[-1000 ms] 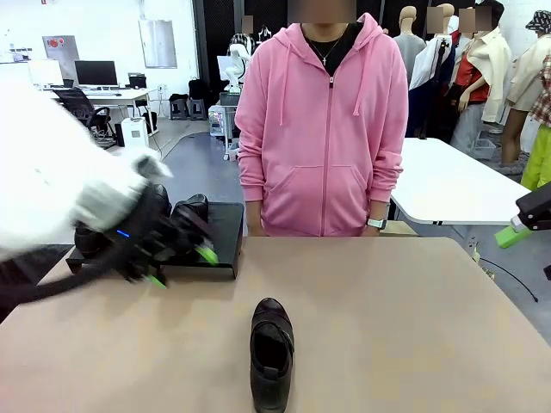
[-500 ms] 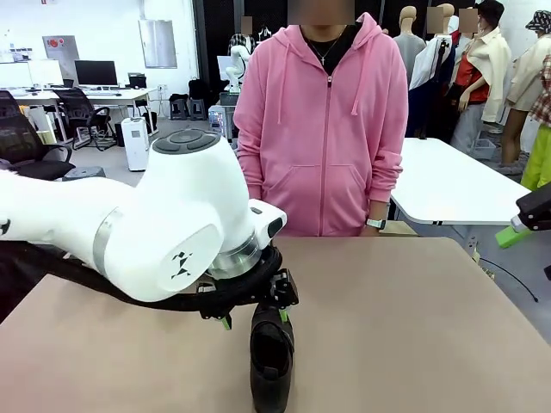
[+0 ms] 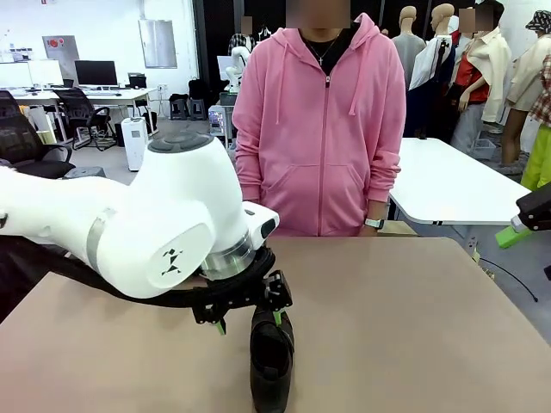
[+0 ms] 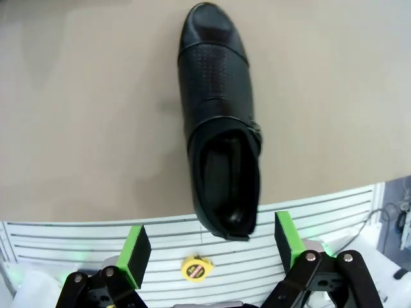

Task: Organize the shoes by placing them on the stand.
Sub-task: Place the Shoe from the middle of the table onto the Shoes Stand.

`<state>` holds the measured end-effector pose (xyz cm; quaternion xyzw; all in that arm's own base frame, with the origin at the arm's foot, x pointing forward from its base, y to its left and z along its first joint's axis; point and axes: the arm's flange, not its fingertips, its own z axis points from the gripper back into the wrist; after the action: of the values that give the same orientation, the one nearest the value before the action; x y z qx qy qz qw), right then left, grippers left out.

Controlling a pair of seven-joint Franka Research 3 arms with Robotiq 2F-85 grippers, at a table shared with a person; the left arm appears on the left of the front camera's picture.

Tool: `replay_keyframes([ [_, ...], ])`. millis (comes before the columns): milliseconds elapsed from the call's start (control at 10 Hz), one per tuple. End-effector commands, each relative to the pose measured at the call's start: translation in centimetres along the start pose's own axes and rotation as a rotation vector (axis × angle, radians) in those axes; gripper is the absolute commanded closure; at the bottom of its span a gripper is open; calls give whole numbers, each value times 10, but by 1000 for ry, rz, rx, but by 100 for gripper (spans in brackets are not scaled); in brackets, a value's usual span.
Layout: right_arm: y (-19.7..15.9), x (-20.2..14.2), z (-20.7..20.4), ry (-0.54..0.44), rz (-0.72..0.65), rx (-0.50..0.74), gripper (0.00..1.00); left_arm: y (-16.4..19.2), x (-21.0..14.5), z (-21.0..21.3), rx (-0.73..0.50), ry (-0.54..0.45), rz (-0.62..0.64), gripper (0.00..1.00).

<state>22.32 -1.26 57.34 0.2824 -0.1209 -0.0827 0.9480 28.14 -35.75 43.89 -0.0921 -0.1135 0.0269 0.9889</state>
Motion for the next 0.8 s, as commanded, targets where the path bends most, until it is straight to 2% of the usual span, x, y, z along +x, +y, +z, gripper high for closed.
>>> replay_keyframes([
  [0, 0, 1, 3, 4, 22, 29, 0, -7, 6, -42, 63, 58, 30, 0],
  [400, 0, 1, 3, 4, 22, 29, 0, -9, 7, -98, 150, 176, 14, 0],
  [600, 0, 1, 3, 4, 22, 29, 0, -6, 5, -106, 158, 206, 29, 0],
  [700, 0, 1, 3, 4, 22, 29, 0, -5, 6, -107, 151, 205, 35, 26],
])
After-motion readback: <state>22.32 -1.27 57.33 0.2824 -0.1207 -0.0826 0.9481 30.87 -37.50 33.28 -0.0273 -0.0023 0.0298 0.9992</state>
